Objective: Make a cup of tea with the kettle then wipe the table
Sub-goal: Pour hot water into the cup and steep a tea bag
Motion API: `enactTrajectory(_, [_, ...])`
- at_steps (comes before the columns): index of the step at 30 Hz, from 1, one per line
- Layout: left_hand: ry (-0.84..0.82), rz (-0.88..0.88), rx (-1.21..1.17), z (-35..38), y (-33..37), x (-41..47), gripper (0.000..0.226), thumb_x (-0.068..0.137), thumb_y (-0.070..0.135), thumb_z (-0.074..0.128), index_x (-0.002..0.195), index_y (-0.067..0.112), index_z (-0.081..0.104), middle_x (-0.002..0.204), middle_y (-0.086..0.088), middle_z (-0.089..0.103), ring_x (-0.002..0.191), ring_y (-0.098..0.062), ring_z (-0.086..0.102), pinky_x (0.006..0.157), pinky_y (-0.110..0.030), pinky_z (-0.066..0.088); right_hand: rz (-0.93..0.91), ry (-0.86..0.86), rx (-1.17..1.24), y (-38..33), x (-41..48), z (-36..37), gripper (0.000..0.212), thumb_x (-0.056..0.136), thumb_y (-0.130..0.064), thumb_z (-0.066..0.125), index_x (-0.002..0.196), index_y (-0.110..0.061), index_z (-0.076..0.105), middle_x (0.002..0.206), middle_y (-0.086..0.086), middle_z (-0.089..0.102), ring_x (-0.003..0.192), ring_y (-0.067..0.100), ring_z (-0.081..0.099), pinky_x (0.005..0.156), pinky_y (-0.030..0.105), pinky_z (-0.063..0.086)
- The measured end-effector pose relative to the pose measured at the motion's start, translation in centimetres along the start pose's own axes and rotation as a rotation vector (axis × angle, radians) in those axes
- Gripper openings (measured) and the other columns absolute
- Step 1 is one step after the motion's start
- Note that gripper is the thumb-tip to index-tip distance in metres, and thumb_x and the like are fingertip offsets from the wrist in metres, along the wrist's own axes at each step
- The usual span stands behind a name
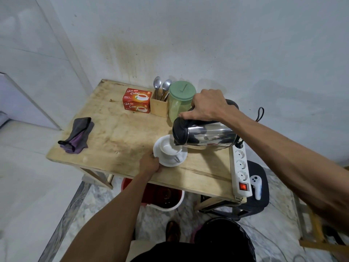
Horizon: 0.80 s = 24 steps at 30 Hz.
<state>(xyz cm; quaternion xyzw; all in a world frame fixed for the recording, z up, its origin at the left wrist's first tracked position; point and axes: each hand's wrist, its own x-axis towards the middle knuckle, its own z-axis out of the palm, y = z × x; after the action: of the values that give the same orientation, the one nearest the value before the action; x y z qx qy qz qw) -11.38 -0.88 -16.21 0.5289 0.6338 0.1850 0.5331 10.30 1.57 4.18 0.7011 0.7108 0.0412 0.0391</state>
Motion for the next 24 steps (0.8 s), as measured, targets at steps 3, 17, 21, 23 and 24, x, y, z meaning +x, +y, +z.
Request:
enactTrajectory(3, [0.009,-0.017,-0.01,0.1,-0.2,0.2,0.02,0.087,0.006,0.046,0.095,0.009,0.065,0.068,-0.009,0.065,0.055,-0.032,0.065,0.073,-0.051,0.06,-0.041,0.0,-0.036,-0.4,0.0,0.0,0.07,0.076,-0.08,0.048,0.051,-0.015,0.043,0.051,0.0,0.043,0.047,0.015,0.038,0.049,0.026,0.023])
enactTrajectory(17, [0.019,0.009,0.031,0.3,-0.2,0.3,0.02,0.086,0.005,0.046,0.095,0.011,0.063,0.075,-0.014,0.068,0.057,-0.032,0.067,0.067,-0.044,0.06,-0.089,0.01,-0.099,-1.1,-0.1,-0.6,0.067,0.08,-0.074,0.049,0.051,-0.015,0.038,0.051,-0.001,0.037,0.046,0.014,0.032,0.053,0.027,0.024])
enactTrajectory(21, [0.018,0.01,0.091,0.3,-0.5,0.6,0.023,0.089,0.009,0.047,0.103,0.008,0.065,0.078,-0.015,0.071,0.057,-0.031,0.068,0.062,-0.037,0.058,-0.095,0.013,-0.101,-1.3,-0.2,-0.6,0.065,0.08,-0.072,0.052,0.05,-0.015,0.037,0.051,-0.002,0.037,0.046,0.014,0.031,0.051,0.026,0.02])
enactTrajectory(23, [0.016,-0.002,0.1,0.3,-0.5,0.7,0.026,0.091,0.01,0.047,0.109,0.008,0.065,0.084,-0.017,0.072,0.056,-0.029,0.069,0.056,-0.033,0.056,-0.095,0.017,-0.106,-1.4,-0.2,-0.6,0.066,0.08,-0.072,0.052,0.051,-0.015,0.037,0.051,-0.001,0.037,0.046,0.015,0.031,0.053,0.028,0.022])
enactTrajectory(24, [0.016,-0.006,0.102,0.3,-0.6,0.8,0.026,0.091,0.01,0.047,0.11,0.008,0.065,0.084,-0.017,0.072,0.057,-0.03,0.07,0.058,-0.035,0.058,-0.095,0.017,-0.106,-1.4,-0.2,-0.6,0.066,0.08,-0.072,0.052,0.051,-0.015,0.037,0.052,-0.001,0.038,0.047,0.015,0.031,0.055,0.029,0.024])
